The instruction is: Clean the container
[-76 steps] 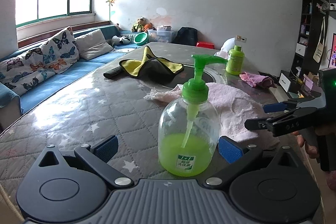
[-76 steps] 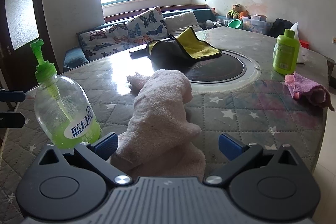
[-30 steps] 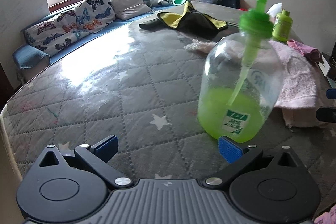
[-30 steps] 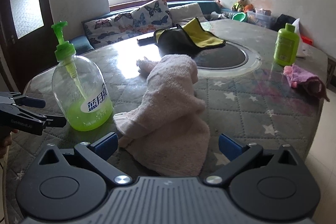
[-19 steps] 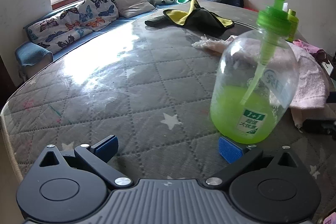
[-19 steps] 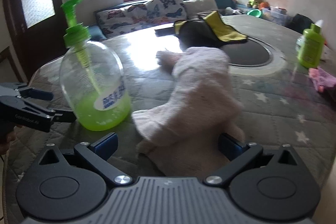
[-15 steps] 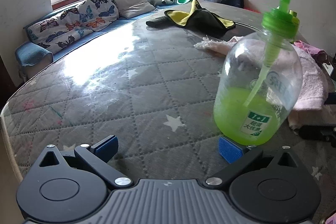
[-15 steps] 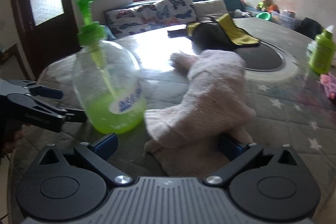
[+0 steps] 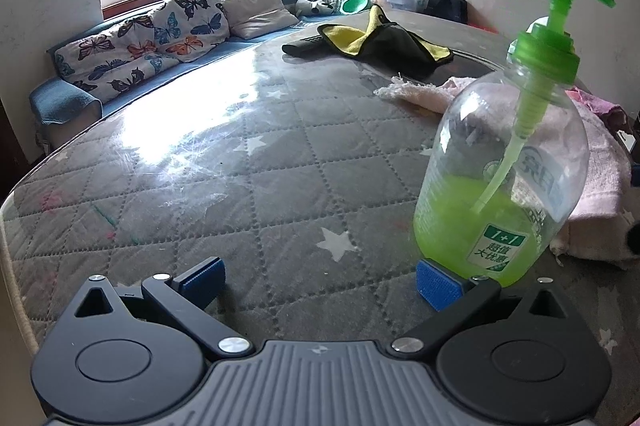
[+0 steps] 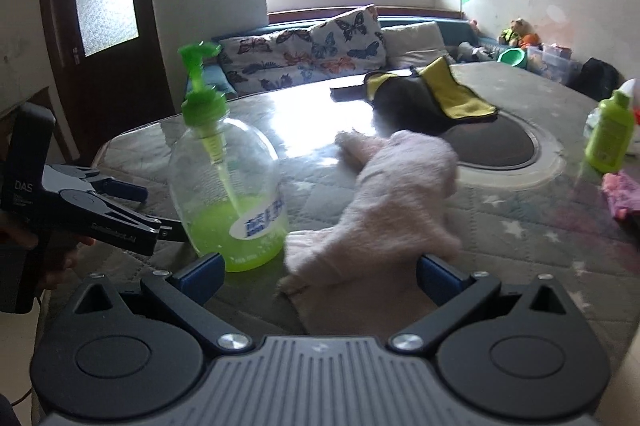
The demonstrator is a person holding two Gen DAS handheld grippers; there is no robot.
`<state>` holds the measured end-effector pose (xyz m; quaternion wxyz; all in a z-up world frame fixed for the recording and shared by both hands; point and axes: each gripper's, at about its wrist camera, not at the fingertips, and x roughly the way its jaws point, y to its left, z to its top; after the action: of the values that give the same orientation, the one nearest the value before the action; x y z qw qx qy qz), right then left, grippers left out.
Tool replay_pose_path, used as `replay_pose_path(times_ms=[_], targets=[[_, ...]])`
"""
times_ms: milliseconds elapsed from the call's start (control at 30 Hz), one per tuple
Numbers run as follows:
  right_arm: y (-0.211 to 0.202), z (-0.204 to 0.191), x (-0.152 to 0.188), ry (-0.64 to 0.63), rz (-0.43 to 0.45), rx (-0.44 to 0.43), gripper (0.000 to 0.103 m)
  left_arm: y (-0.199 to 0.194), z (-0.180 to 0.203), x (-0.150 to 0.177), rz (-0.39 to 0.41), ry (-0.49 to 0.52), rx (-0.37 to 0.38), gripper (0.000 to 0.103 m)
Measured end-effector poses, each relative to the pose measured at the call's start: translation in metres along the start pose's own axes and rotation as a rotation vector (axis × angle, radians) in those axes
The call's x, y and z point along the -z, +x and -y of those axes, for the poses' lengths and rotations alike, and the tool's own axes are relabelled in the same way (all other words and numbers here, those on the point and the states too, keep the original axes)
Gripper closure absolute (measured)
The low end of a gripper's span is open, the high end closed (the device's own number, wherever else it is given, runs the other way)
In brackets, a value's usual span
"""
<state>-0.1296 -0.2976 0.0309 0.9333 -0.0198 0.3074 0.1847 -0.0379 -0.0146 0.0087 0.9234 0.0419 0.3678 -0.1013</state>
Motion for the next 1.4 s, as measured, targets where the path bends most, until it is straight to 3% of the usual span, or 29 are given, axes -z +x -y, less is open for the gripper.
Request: replay_pose_path(times_ms=[333,700,1400], targets=[[-0.03,0.036,0.011,0.04,0.015,0.119,0.0,0.001,0.001,0.003,0.006,-0.007,-0.009,0.0],[0.004,0.078,0.018,0.121,-0.057,0.278,0.0,0.003,0.001,0.002,0.022,-0.016,-0.022,0.0],[0.033,0.077,0.008,0.113,-0.042,0.329,0.0,0.01,-0.002,-0.003,0.044,-0.019,-0.026,0.0]])
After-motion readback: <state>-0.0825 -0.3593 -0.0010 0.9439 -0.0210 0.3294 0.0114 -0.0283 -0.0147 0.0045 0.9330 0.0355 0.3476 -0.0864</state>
